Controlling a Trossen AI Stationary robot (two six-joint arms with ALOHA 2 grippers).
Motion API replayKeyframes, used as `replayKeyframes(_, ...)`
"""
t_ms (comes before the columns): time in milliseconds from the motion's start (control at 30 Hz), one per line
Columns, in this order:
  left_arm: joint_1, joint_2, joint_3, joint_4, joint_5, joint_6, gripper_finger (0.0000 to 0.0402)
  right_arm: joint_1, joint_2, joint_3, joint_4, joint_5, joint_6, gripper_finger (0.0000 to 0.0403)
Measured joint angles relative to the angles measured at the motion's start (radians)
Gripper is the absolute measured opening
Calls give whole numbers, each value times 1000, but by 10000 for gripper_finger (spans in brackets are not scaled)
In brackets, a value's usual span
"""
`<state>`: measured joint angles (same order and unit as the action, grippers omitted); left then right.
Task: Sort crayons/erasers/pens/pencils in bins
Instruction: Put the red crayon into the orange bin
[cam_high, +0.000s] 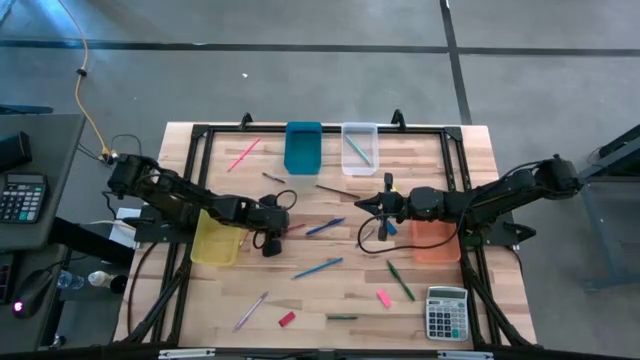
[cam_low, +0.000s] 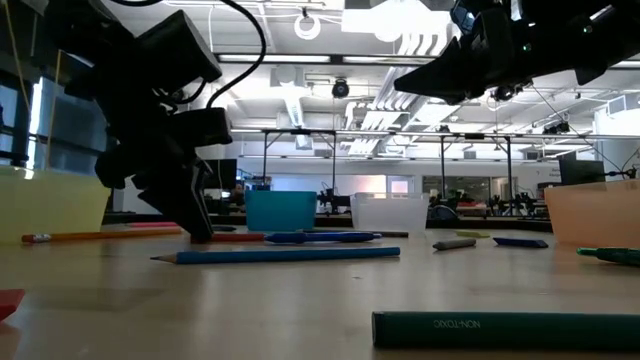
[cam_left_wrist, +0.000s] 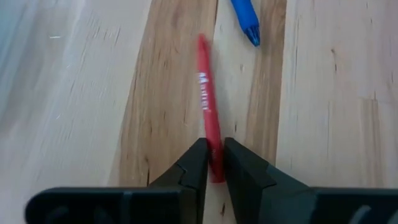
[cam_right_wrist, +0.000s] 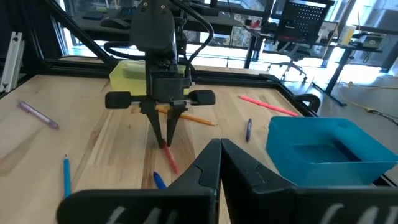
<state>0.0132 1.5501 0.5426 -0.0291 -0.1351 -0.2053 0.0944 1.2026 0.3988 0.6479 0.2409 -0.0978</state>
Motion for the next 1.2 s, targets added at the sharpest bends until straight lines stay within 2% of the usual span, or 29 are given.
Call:
replayKeyframes(200, 0, 0, -1, -6, 1, 16, 17, 0, 0, 0, 0, 0, 3, 0)
replayKeyframes(433, 0, 0, -2, -7, 1, 9, 14, 0, 0, 0, 0, 0, 3, 0)
replayKeyframes(833, 0, -163, -8, -149, -18, -9, 13, 0, 0, 0, -5, 48, 0, 0)
replayKeyframes(1200, 0, -293, -6, -139, -66, -1, 12, 0, 0, -4, -18, 48, -14, 0)
